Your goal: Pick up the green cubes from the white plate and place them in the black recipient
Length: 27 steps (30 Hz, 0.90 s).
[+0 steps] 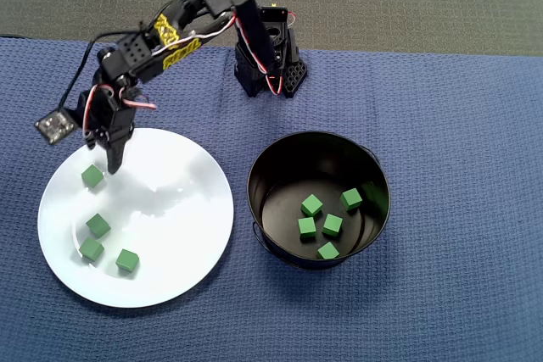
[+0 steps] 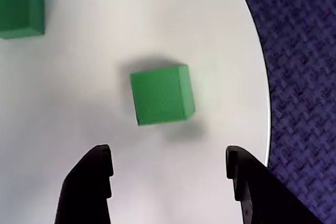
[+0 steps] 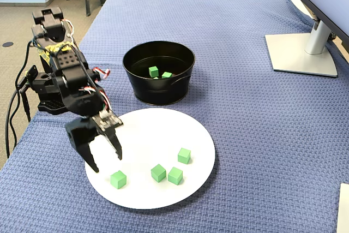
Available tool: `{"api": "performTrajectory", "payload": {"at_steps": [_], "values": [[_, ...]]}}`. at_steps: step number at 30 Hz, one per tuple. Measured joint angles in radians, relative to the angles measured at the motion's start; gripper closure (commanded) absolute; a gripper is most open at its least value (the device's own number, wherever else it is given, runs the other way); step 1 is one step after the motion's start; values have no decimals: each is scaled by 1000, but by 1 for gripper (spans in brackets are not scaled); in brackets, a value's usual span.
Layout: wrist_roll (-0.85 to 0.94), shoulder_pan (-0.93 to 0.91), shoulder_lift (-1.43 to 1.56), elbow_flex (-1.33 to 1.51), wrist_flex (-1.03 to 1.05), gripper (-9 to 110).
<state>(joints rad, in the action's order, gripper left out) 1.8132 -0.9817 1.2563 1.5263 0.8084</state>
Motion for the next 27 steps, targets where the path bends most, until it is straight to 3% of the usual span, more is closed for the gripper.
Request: {"api": "performTrajectory", "payload": {"at_steps": [27], "values": [[-67,23,-130,-54,-126,80]]}}
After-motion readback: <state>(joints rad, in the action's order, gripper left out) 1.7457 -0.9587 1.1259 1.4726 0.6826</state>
